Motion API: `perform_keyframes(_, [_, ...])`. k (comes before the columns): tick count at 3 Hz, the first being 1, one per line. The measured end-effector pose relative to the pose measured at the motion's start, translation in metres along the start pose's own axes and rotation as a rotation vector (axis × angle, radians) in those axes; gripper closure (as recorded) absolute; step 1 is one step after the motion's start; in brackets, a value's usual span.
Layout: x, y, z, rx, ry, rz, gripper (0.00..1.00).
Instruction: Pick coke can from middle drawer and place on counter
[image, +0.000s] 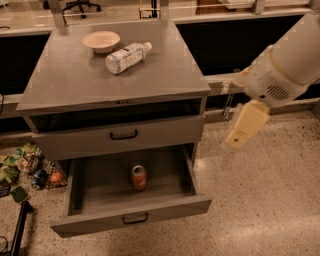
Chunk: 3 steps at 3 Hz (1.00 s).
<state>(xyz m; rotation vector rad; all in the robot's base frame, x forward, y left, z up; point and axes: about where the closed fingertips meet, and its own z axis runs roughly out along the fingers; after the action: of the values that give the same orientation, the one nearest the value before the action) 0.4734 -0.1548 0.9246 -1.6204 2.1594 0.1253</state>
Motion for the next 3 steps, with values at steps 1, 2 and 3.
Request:
perform_keyframes(1, [-0.03,0.005,0.066,-0.059,-0.18,0.015,0.0])
perform_keyframes(2, [-0.049,0.003,0.118,-0.076,-0.347,0.038,0.0])
perform_keyframes(3, [-0.062,-0.01,0.158,-0.035,-0.485,0.072,0.0])
